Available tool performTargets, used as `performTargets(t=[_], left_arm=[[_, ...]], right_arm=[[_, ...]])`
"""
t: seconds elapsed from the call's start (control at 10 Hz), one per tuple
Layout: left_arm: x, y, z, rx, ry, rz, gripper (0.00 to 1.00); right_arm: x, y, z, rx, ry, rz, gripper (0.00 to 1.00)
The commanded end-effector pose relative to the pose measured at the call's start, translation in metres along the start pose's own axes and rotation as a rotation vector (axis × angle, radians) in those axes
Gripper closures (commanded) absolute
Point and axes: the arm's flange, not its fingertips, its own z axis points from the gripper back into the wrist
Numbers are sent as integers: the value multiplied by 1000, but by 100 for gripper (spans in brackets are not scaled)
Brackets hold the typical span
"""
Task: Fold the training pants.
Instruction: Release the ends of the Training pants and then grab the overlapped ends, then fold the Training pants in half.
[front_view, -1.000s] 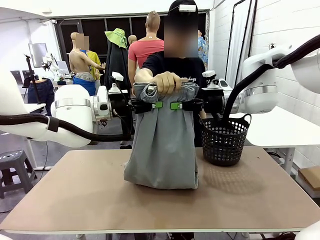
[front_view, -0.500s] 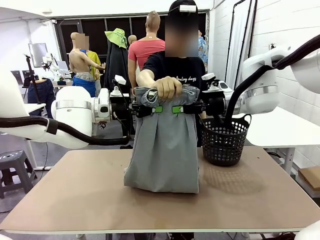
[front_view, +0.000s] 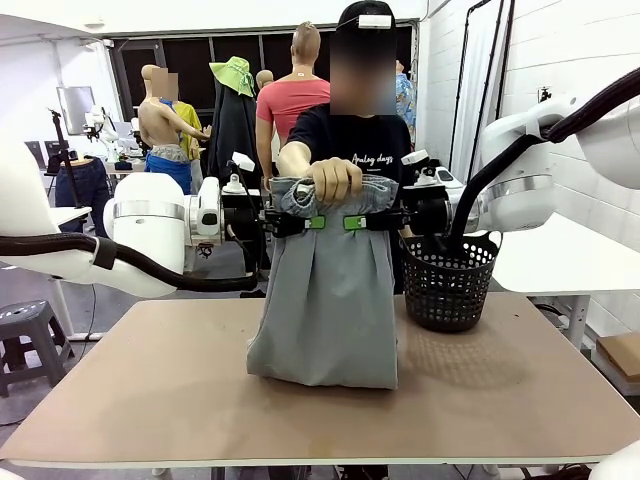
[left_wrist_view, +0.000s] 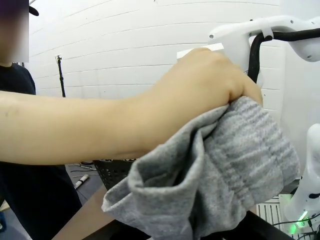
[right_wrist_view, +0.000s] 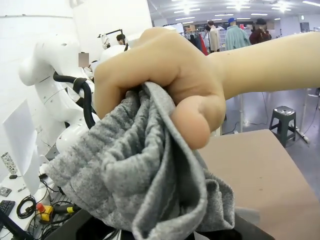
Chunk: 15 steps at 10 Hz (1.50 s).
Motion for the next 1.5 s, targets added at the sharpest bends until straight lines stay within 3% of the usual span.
performTargets(t=[0.0,1.4], left_arm=[[1,-1,1,-3,-4,-4,100],[1,-1,1,-3,-4,-4,100]], right_arm=[[2,2,0,2,0,5,100],[2,2,0,2,0,5,100]])
